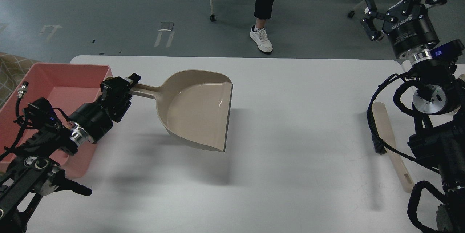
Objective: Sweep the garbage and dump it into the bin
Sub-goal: 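Bring the empty dustpan back and lower it onto the table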
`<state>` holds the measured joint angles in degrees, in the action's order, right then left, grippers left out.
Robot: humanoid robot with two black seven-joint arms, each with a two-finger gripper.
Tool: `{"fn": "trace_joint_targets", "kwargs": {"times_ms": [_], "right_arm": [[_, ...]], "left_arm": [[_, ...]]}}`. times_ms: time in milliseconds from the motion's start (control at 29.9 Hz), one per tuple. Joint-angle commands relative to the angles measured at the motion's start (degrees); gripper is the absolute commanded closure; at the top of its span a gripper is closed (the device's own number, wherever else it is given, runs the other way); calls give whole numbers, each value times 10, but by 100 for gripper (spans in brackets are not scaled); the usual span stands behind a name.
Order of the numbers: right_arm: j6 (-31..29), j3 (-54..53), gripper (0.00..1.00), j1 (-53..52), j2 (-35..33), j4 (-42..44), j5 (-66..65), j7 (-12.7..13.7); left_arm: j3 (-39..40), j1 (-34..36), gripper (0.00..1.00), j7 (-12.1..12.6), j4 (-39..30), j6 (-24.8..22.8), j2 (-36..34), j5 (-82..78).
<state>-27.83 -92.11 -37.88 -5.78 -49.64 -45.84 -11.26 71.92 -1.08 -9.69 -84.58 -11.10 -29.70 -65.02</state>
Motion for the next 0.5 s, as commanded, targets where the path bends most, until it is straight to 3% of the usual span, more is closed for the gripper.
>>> {"fn": "trace_joint_targets", "kwargs": {"times_ms": [0, 468], "right_arm": [[15, 6, 0, 0, 0, 1, -1, -19], [24, 7, 0, 7, -4, 15, 2, -18]], "left_arm": [[0, -4, 93, 0, 0, 19, 31, -37], [-34, -1, 93, 20, 34, 91, 131, -101]]}}
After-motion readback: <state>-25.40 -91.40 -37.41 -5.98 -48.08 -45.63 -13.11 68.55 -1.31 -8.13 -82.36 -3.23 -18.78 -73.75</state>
